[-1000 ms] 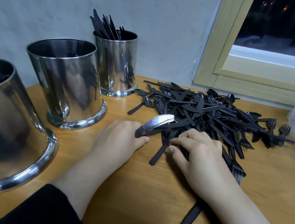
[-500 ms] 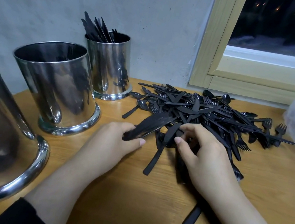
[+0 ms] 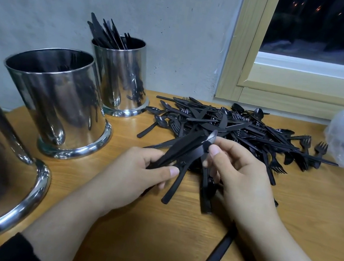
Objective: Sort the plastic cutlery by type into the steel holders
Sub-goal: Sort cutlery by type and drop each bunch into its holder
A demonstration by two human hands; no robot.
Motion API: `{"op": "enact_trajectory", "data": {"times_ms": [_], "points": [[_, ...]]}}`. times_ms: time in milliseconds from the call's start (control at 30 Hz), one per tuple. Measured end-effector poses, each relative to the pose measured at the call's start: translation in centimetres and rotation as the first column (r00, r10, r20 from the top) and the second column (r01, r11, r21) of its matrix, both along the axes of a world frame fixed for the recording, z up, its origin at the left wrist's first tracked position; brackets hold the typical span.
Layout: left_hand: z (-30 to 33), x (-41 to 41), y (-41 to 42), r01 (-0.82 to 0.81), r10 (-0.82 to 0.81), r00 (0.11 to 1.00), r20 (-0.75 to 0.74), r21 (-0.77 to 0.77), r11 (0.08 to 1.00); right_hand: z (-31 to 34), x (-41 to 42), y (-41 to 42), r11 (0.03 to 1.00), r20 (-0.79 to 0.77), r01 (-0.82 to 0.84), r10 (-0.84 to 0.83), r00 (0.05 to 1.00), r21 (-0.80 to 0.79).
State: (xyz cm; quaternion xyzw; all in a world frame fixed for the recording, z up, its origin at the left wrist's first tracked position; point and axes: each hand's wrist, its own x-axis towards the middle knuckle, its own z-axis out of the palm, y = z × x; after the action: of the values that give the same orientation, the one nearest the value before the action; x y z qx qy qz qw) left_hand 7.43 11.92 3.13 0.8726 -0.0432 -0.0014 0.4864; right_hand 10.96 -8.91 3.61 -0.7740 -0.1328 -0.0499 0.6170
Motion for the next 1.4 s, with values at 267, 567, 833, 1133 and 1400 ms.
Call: {"op": "enact_trajectory", "data": {"times_ms": [267,567,833,1133,1400], "points": [[0.0,0.1,-0.3,-0.002,-0.001,0.998,0.062,0.041,0.999,-0.2,-0.3,0.8,0.977,-0.124,-0.009,0.035,0.992,0.211],[0.5,-0.4,-0.9,0.011,-0.05,0.992,-0.118,-0.312,0.95,-0.2,-0.3,0.5,0.979,-0.028,-0.152,0.157,0.987,0.139],[0.2,0.4,0.1,-0.23,0.23,0.973,-0.03,-0.23,0.946,-0.8,0.6,-0.5,0.922,0.153,0.073,-0.015,0.988,-0.381],[-0.8,1.6,0.9,-0.484,0.492,0.862,0.124,-0.086,0.871,-2.4,-0.2,2.7,0.528,0.235,0.08,0.235,0.943,-0.846],[-1.2,1.4,-0.2,-0.385,0.369,0.92,-0.129,-0.471,0.794,-2.5,0.0,2.7,0.658,0.214,0.082,0.122,0.969,-0.749]]}}
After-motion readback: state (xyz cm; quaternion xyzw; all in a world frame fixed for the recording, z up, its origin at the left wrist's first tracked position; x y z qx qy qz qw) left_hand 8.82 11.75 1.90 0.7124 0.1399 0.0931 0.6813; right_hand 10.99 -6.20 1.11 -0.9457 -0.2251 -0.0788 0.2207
